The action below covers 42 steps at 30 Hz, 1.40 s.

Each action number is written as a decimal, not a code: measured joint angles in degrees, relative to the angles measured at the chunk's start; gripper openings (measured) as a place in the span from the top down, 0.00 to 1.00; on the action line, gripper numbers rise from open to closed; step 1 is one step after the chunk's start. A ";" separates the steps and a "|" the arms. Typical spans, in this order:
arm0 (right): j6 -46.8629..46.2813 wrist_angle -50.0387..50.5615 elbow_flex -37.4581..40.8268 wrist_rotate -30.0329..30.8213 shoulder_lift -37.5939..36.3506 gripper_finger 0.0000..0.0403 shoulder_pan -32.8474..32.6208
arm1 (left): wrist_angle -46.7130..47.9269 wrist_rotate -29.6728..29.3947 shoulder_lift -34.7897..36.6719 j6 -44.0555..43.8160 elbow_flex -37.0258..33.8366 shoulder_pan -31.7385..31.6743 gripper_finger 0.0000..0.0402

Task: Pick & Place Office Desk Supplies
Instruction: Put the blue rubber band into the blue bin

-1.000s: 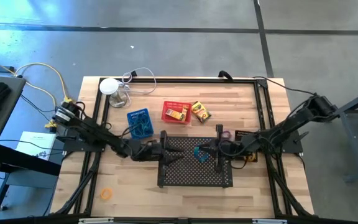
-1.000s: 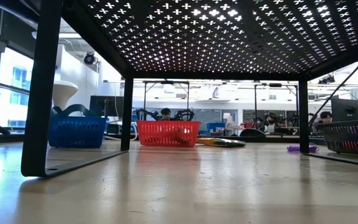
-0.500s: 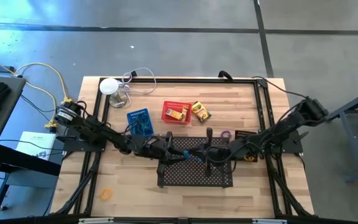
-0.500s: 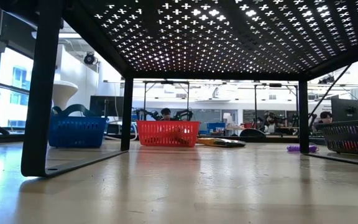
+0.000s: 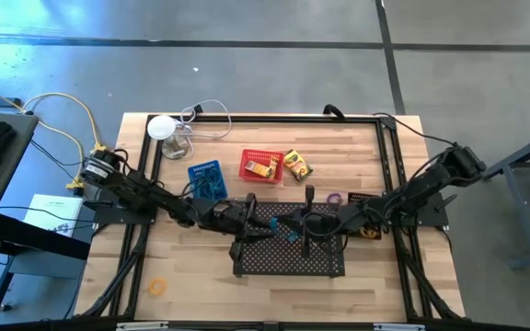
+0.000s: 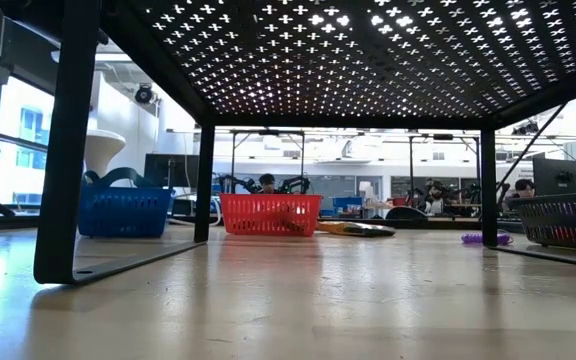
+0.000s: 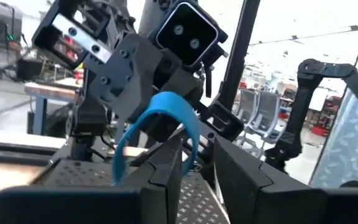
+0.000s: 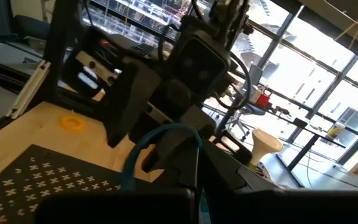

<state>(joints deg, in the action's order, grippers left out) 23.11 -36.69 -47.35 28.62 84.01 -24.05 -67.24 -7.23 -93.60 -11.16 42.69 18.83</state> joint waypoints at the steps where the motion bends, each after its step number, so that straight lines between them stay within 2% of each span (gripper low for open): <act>1: -0.23 0.00 0.00 0.00 0.00 0.99 0.17 | -0.22 -0.04 0.00 0.70 0.00 0.00 0.78; 8: -0.82 1.67 0.00 0.00 0.00 0.99 0.85 | -0.22 -0.04 0.00 1.60 -0.02 0.02 0.78; 15: -1.00 2.46 0.00 0.02 0.00 0.99 0.87 | -0.58 -0.12 0.00 6.81 0.00 0.02 0.78; 18: -1.00 2.97 0.02 0.00 0.00 0.99 0.85 | -0.61 -0.12 0.00 7.08 -0.02 0.02 0.82; 23: -1.02 3.19 0.02 -0.02 0.00 0.99 0.85 | -0.59 -0.53 0.00 7.05 -0.01 0.02 0.97; 31: 0.31 3.70 0.02 -0.14 -0.02 0.98 0.79 | -0.57 -0.58 0.02 6.62 0.00 0.05 0.99; 34: 2.39 4.52 0.02 1.70 -0.02 0.93 -0.29 | -0.57 -1.09 0.02 6.38 -0.01 0.58 1.00; 42: 4.62 4.48 0.02 16.74 -0.02 0.67 -6.87 | 0.03 -5.81 0.36 7.54 -0.02 2.70 1.00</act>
<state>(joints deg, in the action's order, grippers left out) 27.73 -32.21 -47.33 45.36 83.99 -30.92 -67.21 -13.04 -93.24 -3.62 42.68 21.53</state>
